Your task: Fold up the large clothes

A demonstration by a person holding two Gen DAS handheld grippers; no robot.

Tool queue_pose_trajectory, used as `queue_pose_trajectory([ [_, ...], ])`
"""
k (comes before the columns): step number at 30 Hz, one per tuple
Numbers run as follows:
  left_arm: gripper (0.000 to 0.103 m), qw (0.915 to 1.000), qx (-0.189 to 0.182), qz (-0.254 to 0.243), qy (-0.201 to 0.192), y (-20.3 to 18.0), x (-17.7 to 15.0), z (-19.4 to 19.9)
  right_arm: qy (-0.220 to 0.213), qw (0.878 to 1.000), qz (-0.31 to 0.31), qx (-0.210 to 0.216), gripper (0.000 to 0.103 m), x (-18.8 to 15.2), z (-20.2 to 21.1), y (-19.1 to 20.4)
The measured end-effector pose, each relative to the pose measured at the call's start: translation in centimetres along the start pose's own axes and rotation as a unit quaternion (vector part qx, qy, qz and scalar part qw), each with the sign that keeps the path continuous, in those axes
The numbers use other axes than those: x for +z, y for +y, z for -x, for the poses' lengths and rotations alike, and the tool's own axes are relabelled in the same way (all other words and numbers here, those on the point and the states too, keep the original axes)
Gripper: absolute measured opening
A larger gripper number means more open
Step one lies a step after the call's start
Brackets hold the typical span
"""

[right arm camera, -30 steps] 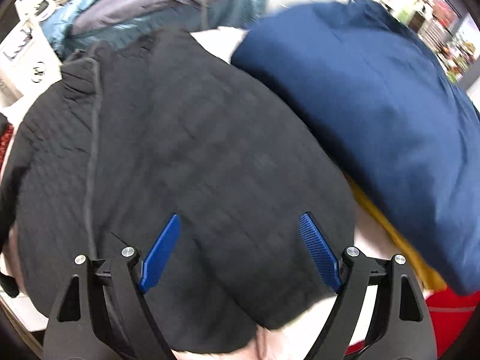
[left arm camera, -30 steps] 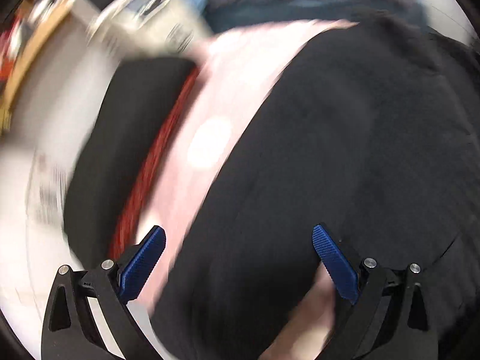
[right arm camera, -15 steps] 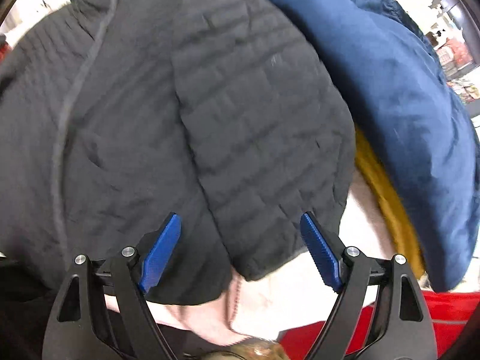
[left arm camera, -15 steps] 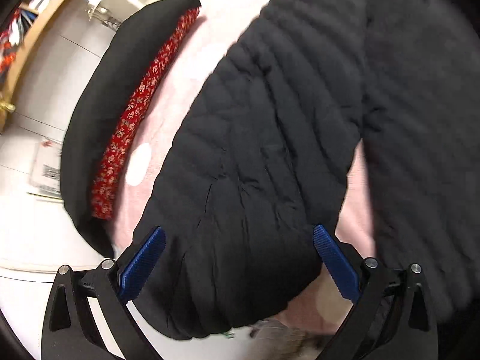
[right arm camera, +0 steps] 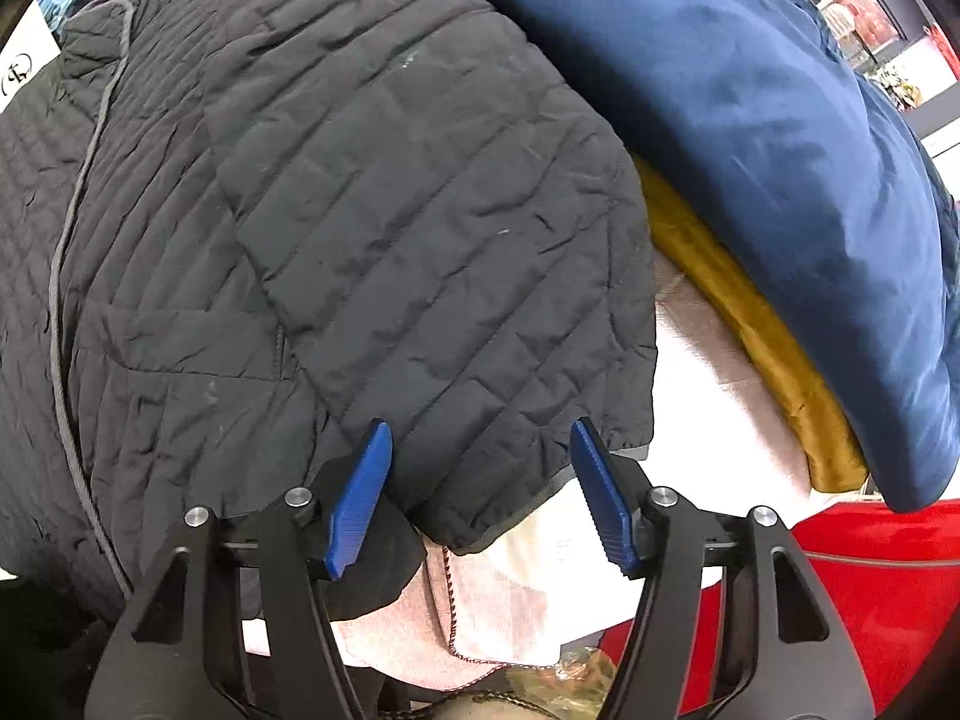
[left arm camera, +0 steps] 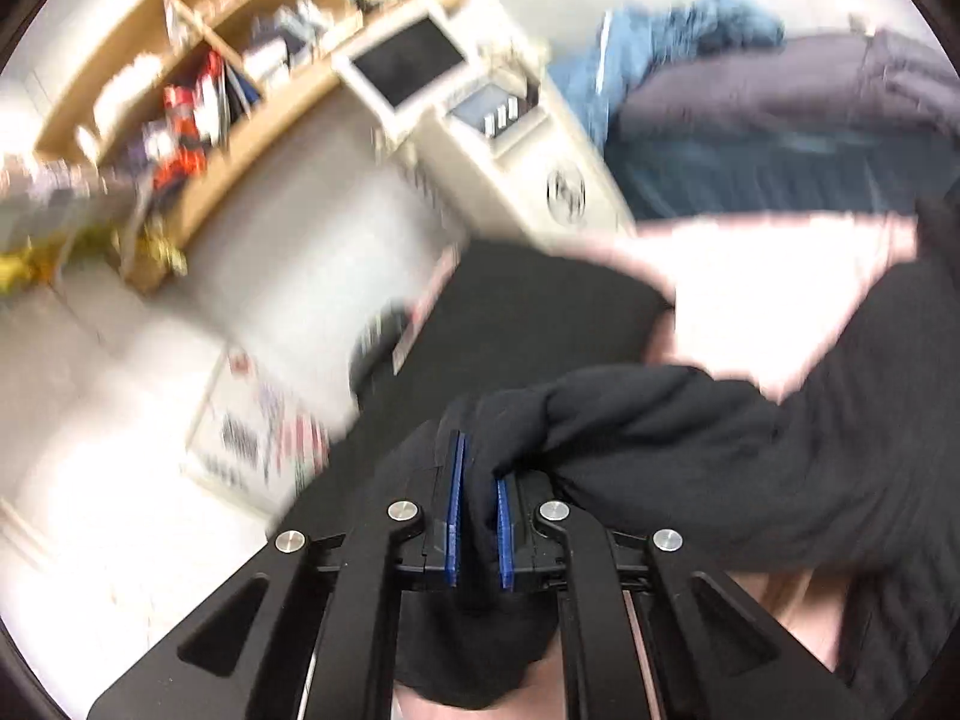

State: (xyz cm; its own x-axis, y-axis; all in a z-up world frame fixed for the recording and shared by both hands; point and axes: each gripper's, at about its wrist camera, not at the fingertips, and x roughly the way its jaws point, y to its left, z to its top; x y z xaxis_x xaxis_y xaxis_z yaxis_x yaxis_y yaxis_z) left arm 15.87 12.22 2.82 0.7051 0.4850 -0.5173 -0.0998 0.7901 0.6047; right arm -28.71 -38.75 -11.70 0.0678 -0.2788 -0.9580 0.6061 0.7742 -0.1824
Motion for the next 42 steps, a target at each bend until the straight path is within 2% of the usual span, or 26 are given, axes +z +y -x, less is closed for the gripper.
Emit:
queue_pose_trajectory([
  [3, 0.02, 0.999, 0.032, -0.031, 0.004, -2.1, 1.5, -1.0, 0.008, 1.0, -0.015, 0.004, 0.062, -0.6, -0.2, -1.3],
  [4, 0.042, 0.998, 0.046, -0.04, 0.018, -3.0, 1.1, -1.9, 0.01, 1.0, -0.022, 0.006, 0.062, -0.9, -0.4, -2.0],
  [5, 0.074, 0.9956, 0.063, -0.05, 0.05, -4.2, 0.4, -3.3, 0.011, 1.0, -0.026, 0.007, 0.063, -1.7, -0.9, -2.0],
  [6, 0.083, 0.9929, 0.065, -0.051, 0.087, -4.9, -0.6, -4.7, 0.012, 0.999, -0.029, 0.007, 0.063, -2.0, -1.0, -2.5],
  [7, 0.085, 0.9893, 0.044, -0.03, 0.136, -5.2, -2.0, -6.0, 0.01, 0.999, -0.034, 0.004, 0.063, -2.5, -0.9, -3.3],
  [8, 0.085, 0.9867, 0.023, -0.006, 0.161, -5.0, -3.0, -6.5, 0.008, 0.999, -0.037, 0.005, 0.063, -2.9, -1.0, -3.7],
  [10, 0.086, 0.9741, -0.024, 0.056, 0.218, -4.7, -5.8, -6.8, -0.007, 0.999, -0.036, 0.011, 0.063, -4.1, -0.8, -4.9],
  [12, 0.088, 0.9706, -0.028, 0.065, 0.23, -5.3, -7.9, -5.8, -0.015, 1.0, -0.023, 0.011, 0.064, -5.1, -0.8, -5.2],
  [14, 0.09, 0.9715, -0.032, 0.053, 0.229, -6.4, -9.4, -4.3, -0.015, 1.0, 0.011, -0.003, 0.064, -6.2, -1.3, -4.8],
  [17, 0.09, 0.9703, -0.07, 0.026, 0.23, -8.8, -10.8, -2.0, -0.005, 0.997, 0.072, -0.029, 0.064, -7.0, -2.6, -3.6],
  [19, 0.09, 0.9703, -0.089, 0.004, 0.225, -10.7, -11.2, -0.3, -0.006, 0.992, 0.106, -0.066, 0.064, -6.9, -3.5, -3.1],
  [22, 0.09, 0.9711, -0.113, -0.007, 0.21, -12.4, -10.2, 1.3, -0.011, 0.988, 0.124, -0.089, 0.063, -6.3, -4.6, -3.4],
  [24, 0.093, 0.9712, -0.126, -0.01, 0.202, -13.2, -10.0, 2.4, -0.014, 0.988, 0.128, -0.089, 0.059, -5.9, -4.8, -4.0],
  [26, 0.094, 0.9723, -0.134, -0.013, 0.191, -13.7, -9.5, 3.4, -0.019, 0.987, 0.131, -0.09, 0.045, -5.8, -4.6, -4.5],
  [27, 0.094, 0.9734, -0.136, -0.016, 0.184, -14.0, -9.2, 3.8, -0.021, 0.987, 0.132, -0.089, 0.044, -5.8, -4.2, -5.1],
  [30, 0.095, 0.9745, -0.14, -0.022, 0.174, -14.5, -8.7, 4.7, -0.041, 0.99, 0.119, -0.071, 0.043, -6.2, -2.4, -6.8],
  [31, 0.095, 0.9742, -0.142, -0.024, 0.174, -14.7, -8.7, 4.8, -0.052, 0.989, 0.117, -0.076, 0.038, -6.4, -1.8, -7.7],
  [32, 0.095, 0.9739, -0.143, -0.024, 0.175, -14.6, -8.8, 4.8, -0.056, 0.989, 0.113, -0.075, 0.025, -6.3, -1.5, -8.2],
  [35, 0.095, 0.9719, -0.148, -0.026, 0.181, -15.1, -8.9, 4.9, -0.07, 0.993, 0.074, -0.055, 0.011, -4.8, -0.2, -11.0],
  [39, 0.095, 0.9721, -0.152, -0.031, 0.176, -15.3, -8.9, 5.4, -0.128, 0.991, 0.011, -0.023, 0.008, -2.7, 3.7, -13.5],
  [42, 0.095, 0.9723, -0.156, -0.033, 0.171, -15.5, -8.6, 5.7, -0.164, 0.985, -0.035, 0.029, 0.007, -0.1, 7.1, -16.4],
])
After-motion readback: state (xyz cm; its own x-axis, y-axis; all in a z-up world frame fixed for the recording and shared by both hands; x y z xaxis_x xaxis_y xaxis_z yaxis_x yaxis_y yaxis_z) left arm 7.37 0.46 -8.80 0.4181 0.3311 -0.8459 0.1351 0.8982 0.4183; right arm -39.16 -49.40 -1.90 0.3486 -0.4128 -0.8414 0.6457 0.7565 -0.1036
